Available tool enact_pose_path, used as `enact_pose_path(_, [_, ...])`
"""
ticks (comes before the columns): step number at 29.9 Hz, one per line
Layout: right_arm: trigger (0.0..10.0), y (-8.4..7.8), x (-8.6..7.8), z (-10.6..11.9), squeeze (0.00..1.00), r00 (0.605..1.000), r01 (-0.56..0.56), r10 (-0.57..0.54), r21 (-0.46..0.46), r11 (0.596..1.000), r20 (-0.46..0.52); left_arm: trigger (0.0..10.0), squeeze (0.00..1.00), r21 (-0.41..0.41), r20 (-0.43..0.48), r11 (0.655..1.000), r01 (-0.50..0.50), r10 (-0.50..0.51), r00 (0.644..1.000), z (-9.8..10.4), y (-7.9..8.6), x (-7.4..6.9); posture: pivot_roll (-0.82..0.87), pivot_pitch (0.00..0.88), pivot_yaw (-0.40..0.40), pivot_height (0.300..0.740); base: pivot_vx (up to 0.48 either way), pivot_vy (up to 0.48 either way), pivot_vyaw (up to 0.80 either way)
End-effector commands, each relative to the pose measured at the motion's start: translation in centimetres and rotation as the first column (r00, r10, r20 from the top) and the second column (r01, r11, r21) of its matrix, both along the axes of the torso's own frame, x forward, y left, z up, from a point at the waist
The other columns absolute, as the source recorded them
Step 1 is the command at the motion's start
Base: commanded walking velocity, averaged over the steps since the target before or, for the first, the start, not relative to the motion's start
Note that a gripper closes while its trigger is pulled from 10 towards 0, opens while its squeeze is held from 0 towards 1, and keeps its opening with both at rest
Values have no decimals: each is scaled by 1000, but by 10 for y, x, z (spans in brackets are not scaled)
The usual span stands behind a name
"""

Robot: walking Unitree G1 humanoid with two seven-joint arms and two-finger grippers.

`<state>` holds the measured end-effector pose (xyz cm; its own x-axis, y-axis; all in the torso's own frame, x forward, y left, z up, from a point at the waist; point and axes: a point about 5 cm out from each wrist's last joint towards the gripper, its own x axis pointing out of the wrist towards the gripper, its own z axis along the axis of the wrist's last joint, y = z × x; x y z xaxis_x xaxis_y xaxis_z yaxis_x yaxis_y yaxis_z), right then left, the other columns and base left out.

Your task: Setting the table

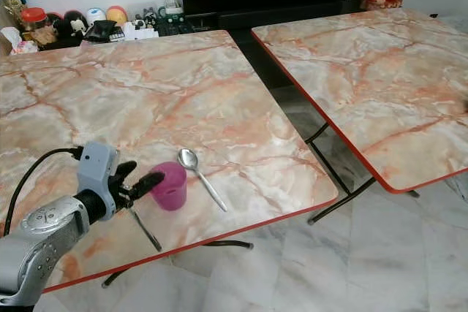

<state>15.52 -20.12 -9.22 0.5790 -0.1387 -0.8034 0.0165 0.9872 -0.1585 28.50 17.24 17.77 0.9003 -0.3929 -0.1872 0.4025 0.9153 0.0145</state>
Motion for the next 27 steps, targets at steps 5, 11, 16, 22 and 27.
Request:
enact_pose_path(5, [10000,-1,-8,-3,0,1000,5,-5,3,1000,-28,10000,0,-1,-10,999,39,-39,999,6,-9,-1,46,116,10,740,0,0,0])
enact_pose_path(11, [10000,-2,-7,-3,0,1000,3,-3,1,1000,-24,10000,0,-4,-11,998,55,-55,998,13,-12,0,46,115,10,740,0,0,0])
enact_pose_path(16, [10000,0,-6,-2,0,1000,-1,1,2,1000,-22,10000,0,-10,-3,997,77,-77,997,18,-17,2,48,104,14,740,0,0,0])
enact_pose_path(22, [10000,2,-5,-3,0,1000,-2,2,5,1000,-21,10000,0,2,-24,997,77,-77,997,11,-21,3,44,109,14,740,0,0,0])
enact_pose_path(27, [10000,3,-6,-3,0,1000,0,1,5,1000,-23,10000,0,12,-29,997,70,-70,997,9,-23,4,43,115,14,740,0,0,0])
